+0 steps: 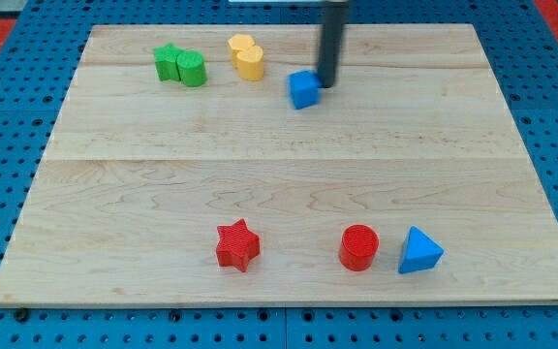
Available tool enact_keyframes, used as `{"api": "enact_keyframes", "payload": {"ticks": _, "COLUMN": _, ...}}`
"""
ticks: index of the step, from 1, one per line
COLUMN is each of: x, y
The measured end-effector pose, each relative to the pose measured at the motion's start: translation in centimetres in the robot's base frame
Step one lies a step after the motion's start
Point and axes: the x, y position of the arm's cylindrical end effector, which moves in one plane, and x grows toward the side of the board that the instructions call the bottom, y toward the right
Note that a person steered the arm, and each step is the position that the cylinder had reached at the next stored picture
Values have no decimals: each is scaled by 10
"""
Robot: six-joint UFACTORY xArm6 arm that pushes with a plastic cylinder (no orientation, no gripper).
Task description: Place the blue cube diagonally top right to the red star
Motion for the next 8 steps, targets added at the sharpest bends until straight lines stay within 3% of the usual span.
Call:
{"api": "enact_keyframes", "payload": {"ticks": 1, "x": 59, "y": -73}}
{"api": "enact_keyframes", "payload": {"ticks": 2, "x": 143, "y": -85}}
{"api": "enact_keyframes", "payload": {"ticks": 3, "x": 93, "y": -9}}
{"api": "enact_keyframes", "payload": {"ticks": 4, "x": 42, "y": -10}}
{"api": "enact_keyframes", "payload": {"ticks": 5, "x": 29, "y": -105}}
{"api": "enact_keyframes", "payload": {"ticks": 6, "x": 103, "y": -134}}
{"api": "enact_keyframes", "payload": {"ticks": 7, "x": 148, "y": -135}}
{"api": "enact_keyframes", "payload": {"ticks": 8, "x": 103, "y": -124}}
